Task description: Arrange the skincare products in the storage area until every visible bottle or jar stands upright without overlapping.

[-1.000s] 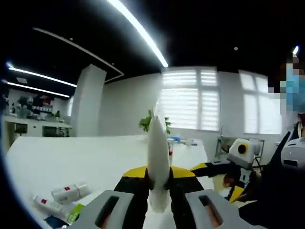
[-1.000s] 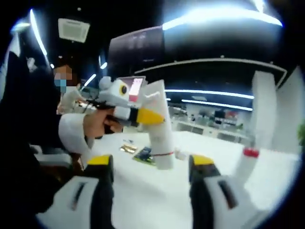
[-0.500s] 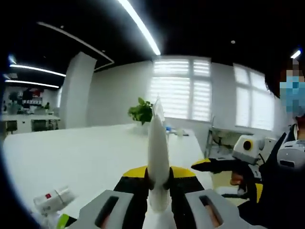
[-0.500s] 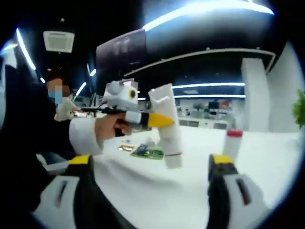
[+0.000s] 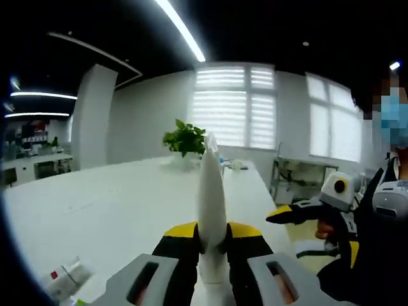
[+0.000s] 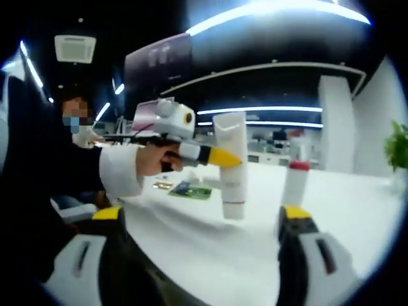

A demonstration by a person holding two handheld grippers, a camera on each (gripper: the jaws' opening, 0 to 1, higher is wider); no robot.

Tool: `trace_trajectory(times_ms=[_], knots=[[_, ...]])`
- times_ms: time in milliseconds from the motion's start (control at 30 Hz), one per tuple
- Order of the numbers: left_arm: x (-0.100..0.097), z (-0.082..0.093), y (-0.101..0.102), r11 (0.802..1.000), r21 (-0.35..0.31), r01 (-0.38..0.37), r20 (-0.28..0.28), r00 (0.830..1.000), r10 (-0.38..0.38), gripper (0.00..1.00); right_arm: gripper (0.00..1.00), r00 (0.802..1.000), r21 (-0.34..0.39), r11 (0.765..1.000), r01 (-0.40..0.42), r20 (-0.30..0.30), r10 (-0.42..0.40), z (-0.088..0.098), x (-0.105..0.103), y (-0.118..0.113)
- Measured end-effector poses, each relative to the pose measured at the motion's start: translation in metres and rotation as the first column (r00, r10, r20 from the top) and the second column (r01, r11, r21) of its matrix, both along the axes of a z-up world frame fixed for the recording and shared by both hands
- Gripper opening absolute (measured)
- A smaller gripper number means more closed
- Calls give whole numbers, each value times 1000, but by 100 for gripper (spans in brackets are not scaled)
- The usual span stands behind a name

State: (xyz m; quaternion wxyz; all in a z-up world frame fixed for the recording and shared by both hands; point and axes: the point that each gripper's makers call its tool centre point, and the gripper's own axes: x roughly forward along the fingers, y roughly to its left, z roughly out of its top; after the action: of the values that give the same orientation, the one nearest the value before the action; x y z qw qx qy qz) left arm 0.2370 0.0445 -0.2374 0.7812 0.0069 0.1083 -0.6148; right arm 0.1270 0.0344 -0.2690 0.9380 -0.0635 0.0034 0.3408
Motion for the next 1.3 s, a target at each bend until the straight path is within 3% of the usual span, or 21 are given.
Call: trace_trajectory(times_ms=[300, 433, 633, 767, 967, 1300], knots=[[16, -10, -16, 999, 22, 32, 2, 999, -32, 15, 100, 999, 4, 999, 37, -20, -37, -11, 2, -21], [21, -16, -20, 997, 61, 55, 37, 998, -57, 15, 99, 998, -9, 998, 62, -7, -62, -11, 3, -35], [27, -17, -21, 996, 52, 77, 46, 996, -80, 15, 99, 994, -4, 994, 108, -5, -108, -10, 4, -54], [26, -18, -24, 994, 40, 99, 65, 993, -102, 15, 99, 994, -5, 994, 112, -18, -112, -16, 3, -54], [30, -17, -28, 994, -5, 106, 48, 993, -106, 15, 99, 994, -1, 994, 111, -22, -111, -17, 3, -53], [26, -16, -36, 991, -18, 135, 36, 990, -134, 16, 95, 993, 20, 992, 121, -9, -121, -14, 4, -54]])
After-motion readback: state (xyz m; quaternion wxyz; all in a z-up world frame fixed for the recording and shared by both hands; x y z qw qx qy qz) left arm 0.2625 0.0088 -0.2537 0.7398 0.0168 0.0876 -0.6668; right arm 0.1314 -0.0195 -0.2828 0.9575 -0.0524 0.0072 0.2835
